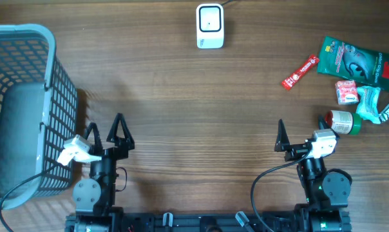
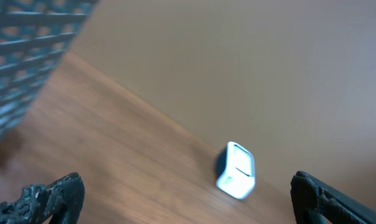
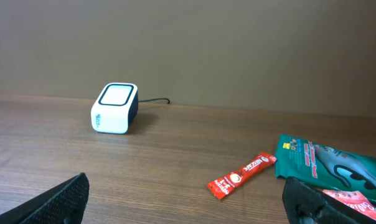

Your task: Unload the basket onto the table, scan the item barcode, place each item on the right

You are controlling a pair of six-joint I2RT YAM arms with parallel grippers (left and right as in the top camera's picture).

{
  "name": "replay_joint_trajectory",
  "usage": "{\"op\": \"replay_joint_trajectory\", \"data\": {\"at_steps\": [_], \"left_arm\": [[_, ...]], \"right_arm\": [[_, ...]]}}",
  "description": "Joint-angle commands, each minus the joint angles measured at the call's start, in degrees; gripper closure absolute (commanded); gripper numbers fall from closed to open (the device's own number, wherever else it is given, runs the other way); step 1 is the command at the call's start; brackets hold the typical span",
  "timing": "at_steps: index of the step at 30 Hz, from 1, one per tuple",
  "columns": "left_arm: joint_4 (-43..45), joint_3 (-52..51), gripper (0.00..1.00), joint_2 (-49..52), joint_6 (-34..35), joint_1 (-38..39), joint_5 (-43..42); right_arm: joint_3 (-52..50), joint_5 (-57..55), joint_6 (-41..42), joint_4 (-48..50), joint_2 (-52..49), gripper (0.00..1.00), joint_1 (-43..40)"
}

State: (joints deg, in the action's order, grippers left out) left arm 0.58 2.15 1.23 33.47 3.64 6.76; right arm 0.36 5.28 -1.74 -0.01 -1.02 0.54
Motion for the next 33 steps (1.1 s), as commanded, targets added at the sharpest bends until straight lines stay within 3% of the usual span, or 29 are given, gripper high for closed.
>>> {"op": "replay_joint_trajectory", "data": {"at_steps": [1,5,8,20,23,33], "left_arm": [[-1.0,-1.8,0.00,-1.0,-6.2,-0.4,5.7],[-2.9,-1.8,0.00,-1.0,-17.6,-0.4,0.2],[-4.5,-1.8,0.00,-1.0,-21.1,-0.4,-2.0],[-4.8,-1.8,0.00,-1.0,-21.3,-0.4,-3.7],[-5.1,-1.8,0.00,-1.0,-26.5,-0.4,-7.4],[-5.1,-1.8,0.00,-1.0,-26.3,-0.4,-7.4]], "right_arm": [[-0.1,-0.6,0.6,0.2,0.2,0.00,0.0],[-0.1,-0.6,0.6,0.2,0.2,0.00,0.0],[-0.1,-0.6,0.6,0.2,0.2,0.00,0.0],[-0.1,-0.6,0.6,0.2,0.2,0.00,0.0],[-0.1,-0.6,0.6,0.2,0.2,0.00,0.0],[-0.1,-0.6,0.6,0.2,0.2,0.00,0.0]]}}
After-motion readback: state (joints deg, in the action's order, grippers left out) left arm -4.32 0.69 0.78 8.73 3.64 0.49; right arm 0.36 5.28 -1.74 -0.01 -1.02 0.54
